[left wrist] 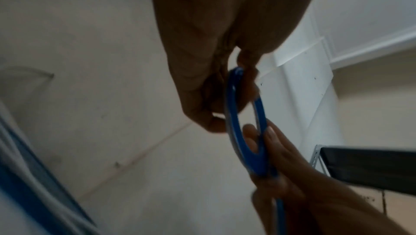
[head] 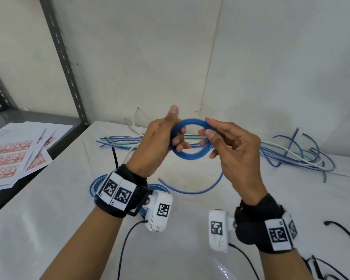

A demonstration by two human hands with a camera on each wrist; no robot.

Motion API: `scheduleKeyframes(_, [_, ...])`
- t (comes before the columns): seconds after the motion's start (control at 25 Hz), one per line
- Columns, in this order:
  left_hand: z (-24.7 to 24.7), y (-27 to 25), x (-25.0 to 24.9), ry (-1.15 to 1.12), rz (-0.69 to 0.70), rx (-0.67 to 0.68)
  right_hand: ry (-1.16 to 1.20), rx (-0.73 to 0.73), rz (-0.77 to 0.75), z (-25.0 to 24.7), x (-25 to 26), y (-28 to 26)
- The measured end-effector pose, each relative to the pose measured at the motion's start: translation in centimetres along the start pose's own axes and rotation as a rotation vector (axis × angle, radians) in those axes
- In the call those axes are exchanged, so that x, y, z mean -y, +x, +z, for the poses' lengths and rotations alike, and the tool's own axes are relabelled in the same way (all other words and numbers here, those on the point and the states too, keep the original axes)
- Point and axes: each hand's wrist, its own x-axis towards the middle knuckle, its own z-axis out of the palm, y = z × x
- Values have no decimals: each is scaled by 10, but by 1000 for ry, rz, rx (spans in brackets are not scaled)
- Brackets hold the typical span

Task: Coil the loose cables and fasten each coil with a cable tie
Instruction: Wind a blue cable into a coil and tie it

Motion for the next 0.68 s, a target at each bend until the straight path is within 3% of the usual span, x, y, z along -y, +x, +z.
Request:
scheduleKeyframes(0.16, [-4,-5,-2,325,51,198,-120,151,9,-16,1,2])
scheduleKeyframes(0.28, [-2,-6,0,413,126,203,-140,168,5,-13,1,1])
scheduleKeyframes(0.52, [-1,0,3,92,219,9,111,-77,82,8,0,-4])
scheduleKeyframes(0.68, [3,1,10,28,257,-43,173,-113,63,23,-3,-10])
